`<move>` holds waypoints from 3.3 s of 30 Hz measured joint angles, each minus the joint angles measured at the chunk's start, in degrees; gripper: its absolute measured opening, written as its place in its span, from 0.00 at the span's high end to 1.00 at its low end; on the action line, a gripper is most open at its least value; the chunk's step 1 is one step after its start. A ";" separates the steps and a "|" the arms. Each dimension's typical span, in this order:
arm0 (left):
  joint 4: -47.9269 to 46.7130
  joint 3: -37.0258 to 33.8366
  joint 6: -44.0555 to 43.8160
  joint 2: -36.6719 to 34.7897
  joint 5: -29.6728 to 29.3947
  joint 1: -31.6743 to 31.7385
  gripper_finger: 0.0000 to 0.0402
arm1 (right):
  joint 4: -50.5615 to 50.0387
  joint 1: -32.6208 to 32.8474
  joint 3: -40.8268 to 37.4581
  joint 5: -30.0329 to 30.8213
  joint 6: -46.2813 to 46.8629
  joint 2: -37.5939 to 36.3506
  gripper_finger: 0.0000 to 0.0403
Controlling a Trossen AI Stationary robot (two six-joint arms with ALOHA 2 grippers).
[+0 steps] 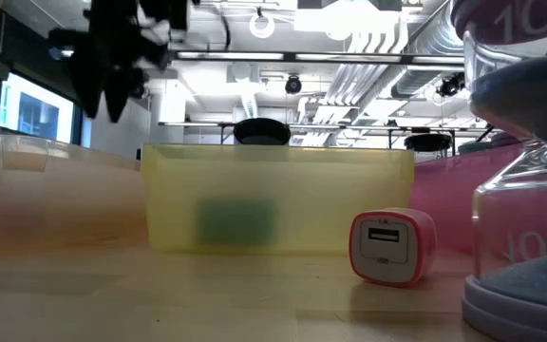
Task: Pick & Place Office items
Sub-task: Put the red charger adaptor into the orange bin
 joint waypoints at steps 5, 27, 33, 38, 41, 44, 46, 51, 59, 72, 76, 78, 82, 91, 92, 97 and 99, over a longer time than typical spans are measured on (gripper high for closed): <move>-9.62 -0.01 3.43 8.34 -0.26 6.75 0.25 | -0.84 -0.54 0.00 0.11 0.04 -0.58 0.46; -7.75 -0.19 12.62 16.87 -0.13 22.44 0.25 | -7.43 -0.36 0.00 2.97 5.92 -0.90 0.46; -5.18 -5.06 7.40 16.88 2.41 24.53 0.25 | -7.84 -0.36 0.00 3.01 5.92 -0.90 0.46; -2.79 -9.69 8.74 16.90 2.27 25.32 0.25 | -7.84 -0.36 0.00 3.01 5.96 -0.90 0.46; -0.58 -10.62 9.22 16.90 1.98 25.28 0.25 | -7.84 -0.36 0.00 3.23 5.97 -0.90 0.46; 1.64 -10.60 9.25 16.87 1.54 25.28 0.25 | -7.85 -0.37 0.00 4.56 5.95 -1.19 0.46; 2.82 -10.60 9.83 16.88 1.52 25.28 0.25 | -7.88 -0.53 0.00 5.27 5.95 -1.50 0.46; 4.22 -10.60 16.04 16.87 1.55 25.21 0.25 | -7.82 -1.30 0.00 5.62 5.95 -1.57 0.46; 7.71 -10.66 21.43 16.87 -0.17 25.45 0.25 | -7.58 -1.28 0.00 5.78 7.33 -1.57 0.46; 7.69 -11.43 25.42 16.87 1.14 25.45 0.25 | -7.89 -1.28 0.00 7.35 7.63 -1.57 0.46; 7.66 -11.43 25.51 16.87 2.52 25.45 0.25 | -7.89 -2.17 0.00 7.23 7.53 -1.55 0.46; 7.68 -11.43 25.23 16.87 2.70 25.45 0.25 | -7.89 -2.47 0.00 7.04 7.17 -1.55 0.46; 7.67 -11.43 23.03 16.87 3.87 25.45 0.25 | -8.03 -2.77 0.00 6.90 7.02 -1.55 0.46; 7.68 -11.43 21.31 16.87 7.79 25.45 0.25 | -9.00 -3.27 0.00 7.29 7.15 -1.55 0.46; 7.68 -11.43 21.27 16.87 8.45 25.45 0.25 | -9.00 -3.45 0.00 7.24 7.16 -1.55 0.46; 7.66 -11.43 20.85 16.87 10.12 25.45 0.25 | -9.15 -3.57 0.00 7.07 7.04 -1.55 0.46; 7.66 -11.43 18.27 16.87 10.12 25.43 0.25 | -9.31 -3.53 0.00 7.04 7.02 -1.55 0.46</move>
